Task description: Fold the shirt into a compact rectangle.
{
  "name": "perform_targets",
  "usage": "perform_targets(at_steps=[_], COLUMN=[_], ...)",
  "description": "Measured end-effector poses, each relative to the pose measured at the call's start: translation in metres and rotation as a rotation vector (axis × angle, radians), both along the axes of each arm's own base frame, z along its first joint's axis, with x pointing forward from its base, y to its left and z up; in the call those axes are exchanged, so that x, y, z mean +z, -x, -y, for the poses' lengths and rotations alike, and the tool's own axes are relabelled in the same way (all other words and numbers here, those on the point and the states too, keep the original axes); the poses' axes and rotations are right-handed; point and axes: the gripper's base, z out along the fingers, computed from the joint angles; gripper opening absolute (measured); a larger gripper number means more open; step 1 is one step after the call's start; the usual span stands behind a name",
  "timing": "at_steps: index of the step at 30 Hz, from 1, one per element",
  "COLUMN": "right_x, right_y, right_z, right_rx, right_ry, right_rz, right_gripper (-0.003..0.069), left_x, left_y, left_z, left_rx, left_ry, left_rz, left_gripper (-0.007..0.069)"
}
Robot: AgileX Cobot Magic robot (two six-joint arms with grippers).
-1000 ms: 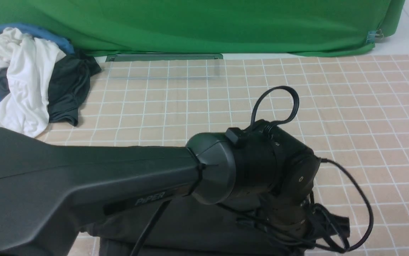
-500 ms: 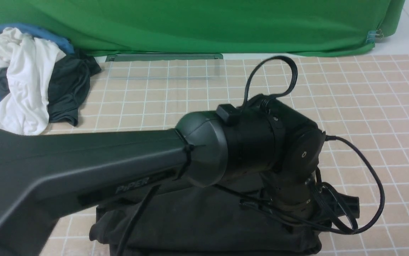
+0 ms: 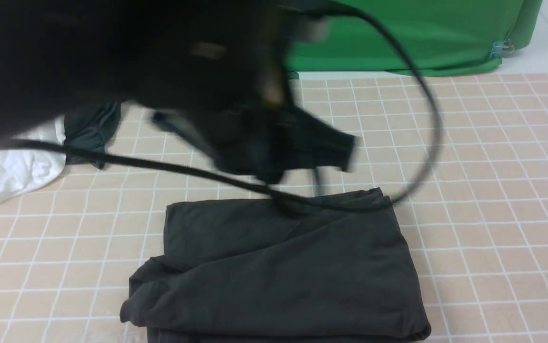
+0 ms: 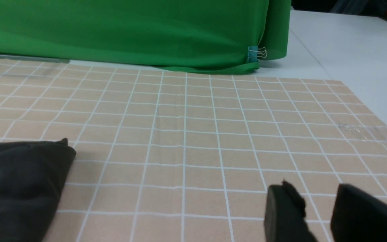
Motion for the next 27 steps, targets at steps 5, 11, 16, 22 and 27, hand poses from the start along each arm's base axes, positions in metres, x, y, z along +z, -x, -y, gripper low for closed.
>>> perform_targets(at_steps=[5, 11, 16, 22, 27], right_x=[0.000, 0.000, 0.000, 0.000, 0.000], right_y=[0.000, 0.000, 0.000, 0.000, 0.000], right_z=[0.000, 0.000, 0.000, 0.000, 0.000], right_rx=[0.000, 0.000, 0.000, 0.000, 0.000], right_ry=[0.000, 0.000, 0.000, 0.000, 0.000], right_rz=[0.000, 0.000, 0.000, 0.000, 0.000], right_gripper=[0.0239, 0.0239, 0.0239, 0.0239, 0.0242], left_x=[-0.010, -0.035, -0.061, -0.070, -0.064], left_y=[0.017, 0.064, 0.086, 0.081, 0.069], left_z=[-0.067, -0.096, -0.110, -0.120, -0.132], left_rx=[-0.010, -0.275, -0.287, -0.115, -0.054], left_ry=[0.077, 0.432, 0.602, 0.685, 0.568], left_rz=[-0.012, 0.079, 0.261, 0.375, 0.594], left_gripper=[0.0017, 0.0017, 0.0017, 0.0017, 0.0017])
